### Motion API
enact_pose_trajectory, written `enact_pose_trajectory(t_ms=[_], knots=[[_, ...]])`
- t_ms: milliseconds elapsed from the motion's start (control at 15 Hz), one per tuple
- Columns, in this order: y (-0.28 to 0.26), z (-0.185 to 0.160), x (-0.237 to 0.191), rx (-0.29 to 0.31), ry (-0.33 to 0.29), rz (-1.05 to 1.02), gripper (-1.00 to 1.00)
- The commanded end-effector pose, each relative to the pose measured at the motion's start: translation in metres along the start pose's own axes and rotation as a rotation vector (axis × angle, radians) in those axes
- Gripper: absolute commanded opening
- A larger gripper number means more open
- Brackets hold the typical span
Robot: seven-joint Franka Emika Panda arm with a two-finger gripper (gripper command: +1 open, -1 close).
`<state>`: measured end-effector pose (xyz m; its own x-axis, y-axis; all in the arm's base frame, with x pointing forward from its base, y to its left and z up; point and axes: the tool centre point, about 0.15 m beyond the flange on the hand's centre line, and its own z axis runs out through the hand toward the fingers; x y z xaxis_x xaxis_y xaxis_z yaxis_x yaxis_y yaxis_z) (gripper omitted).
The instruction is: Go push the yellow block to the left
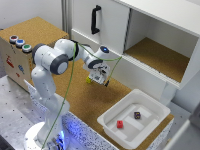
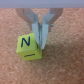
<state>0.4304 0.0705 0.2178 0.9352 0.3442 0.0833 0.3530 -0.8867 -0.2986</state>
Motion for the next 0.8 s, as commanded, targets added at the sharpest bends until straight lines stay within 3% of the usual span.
enact_pose_trajectory(t_ms=[0, 267, 733], knots=[[-0.026, 0.016, 0.004, 0.091, 0.029, -0.039, -1.00], [-0.037, 0.015, 0.001, 0.123, 0.010, -0.070, -1.00], [-0.038, -0.058, -0.005, -0.059, 0.045, -0.112, -1.00]])
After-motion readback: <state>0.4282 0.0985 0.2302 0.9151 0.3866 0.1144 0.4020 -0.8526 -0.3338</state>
